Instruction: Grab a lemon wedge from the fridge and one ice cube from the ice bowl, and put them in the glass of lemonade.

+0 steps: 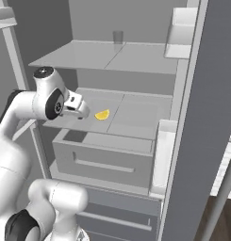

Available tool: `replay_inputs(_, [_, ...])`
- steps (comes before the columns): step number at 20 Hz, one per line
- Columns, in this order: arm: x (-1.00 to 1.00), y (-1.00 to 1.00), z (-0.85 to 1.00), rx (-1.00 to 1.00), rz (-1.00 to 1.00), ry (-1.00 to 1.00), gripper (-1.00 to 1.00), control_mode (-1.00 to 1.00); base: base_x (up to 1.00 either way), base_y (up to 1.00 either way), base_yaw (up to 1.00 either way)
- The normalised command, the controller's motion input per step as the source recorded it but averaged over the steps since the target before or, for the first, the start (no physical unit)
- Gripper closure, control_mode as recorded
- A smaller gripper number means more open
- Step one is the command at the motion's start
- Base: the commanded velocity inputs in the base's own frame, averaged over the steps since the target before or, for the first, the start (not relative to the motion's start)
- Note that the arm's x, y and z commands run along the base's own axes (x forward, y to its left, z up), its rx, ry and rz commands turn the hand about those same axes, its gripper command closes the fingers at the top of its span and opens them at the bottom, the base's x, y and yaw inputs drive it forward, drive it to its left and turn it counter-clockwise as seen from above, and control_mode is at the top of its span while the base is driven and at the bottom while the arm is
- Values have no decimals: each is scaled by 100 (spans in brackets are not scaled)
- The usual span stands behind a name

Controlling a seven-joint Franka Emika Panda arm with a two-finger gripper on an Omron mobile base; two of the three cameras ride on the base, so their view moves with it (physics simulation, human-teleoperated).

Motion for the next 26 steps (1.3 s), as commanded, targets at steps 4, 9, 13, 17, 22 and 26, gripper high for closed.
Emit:
replay_inputs(4, [19, -19, -70, 0, 0, 0, -100, -100, 0, 0, 0])
replay_inputs(9, [37, -2, -70, 0, 0, 0, -100, -100, 0, 0, 0])
replay_inputs(13, [23, 0, -6, 0, 0, 0, -100, -100, 0, 0, 0])
replay_inputs(17, [74, 0, 0, -1, -1, 0, -100, -100, 0, 0, 0])
replay_inputs(22, [66, -1, 6, 0, -2, 1, -100, -100, 0, 0, 0])
replay_inputs(26, [53, -9, 1, 0, -5, 2, -100, -100, 0, 0, 0])
